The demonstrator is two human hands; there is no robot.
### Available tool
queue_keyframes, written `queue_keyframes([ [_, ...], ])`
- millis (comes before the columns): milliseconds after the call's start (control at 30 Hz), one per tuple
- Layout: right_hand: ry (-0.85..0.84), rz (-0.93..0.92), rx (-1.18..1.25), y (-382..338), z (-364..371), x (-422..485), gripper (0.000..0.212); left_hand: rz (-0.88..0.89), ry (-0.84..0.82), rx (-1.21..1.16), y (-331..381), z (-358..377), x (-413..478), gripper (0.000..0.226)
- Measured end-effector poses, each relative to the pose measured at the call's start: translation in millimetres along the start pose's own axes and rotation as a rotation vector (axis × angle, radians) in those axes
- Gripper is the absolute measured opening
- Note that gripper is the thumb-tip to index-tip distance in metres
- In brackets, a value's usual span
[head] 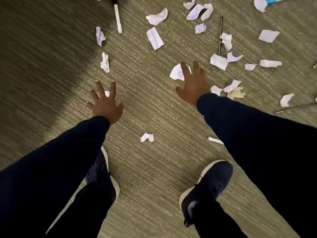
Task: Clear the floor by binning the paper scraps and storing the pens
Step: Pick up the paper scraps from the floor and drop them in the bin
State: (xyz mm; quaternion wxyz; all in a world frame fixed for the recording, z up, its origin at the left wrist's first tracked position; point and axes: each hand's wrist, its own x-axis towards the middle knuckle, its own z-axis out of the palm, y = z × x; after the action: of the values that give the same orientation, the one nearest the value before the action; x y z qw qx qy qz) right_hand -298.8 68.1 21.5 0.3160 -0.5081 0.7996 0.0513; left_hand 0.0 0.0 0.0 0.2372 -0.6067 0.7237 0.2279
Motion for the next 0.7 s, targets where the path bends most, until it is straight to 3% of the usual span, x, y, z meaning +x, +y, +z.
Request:
queue_keyframes([
  [133,-0.032,-0.012,-0.076,3,17,30,0.077,0.031,-0.036,-0.057,-5,11,24,0.067],
  [267,-0.079,-0.027,-0.138,-3,35,32,0.058,0.094,0.072,-0.063,-3,24,25,0.047],
  [500,0.042,-0.065,-0.201,-5,52,26,0.033,0.247,0.102,-0.039,4,43,13,0.03],
  [700,0.096,0.044,0.298,1,66,-6,0.02,0.289,0.109,-0.119,28,62,-17,0.028],
])
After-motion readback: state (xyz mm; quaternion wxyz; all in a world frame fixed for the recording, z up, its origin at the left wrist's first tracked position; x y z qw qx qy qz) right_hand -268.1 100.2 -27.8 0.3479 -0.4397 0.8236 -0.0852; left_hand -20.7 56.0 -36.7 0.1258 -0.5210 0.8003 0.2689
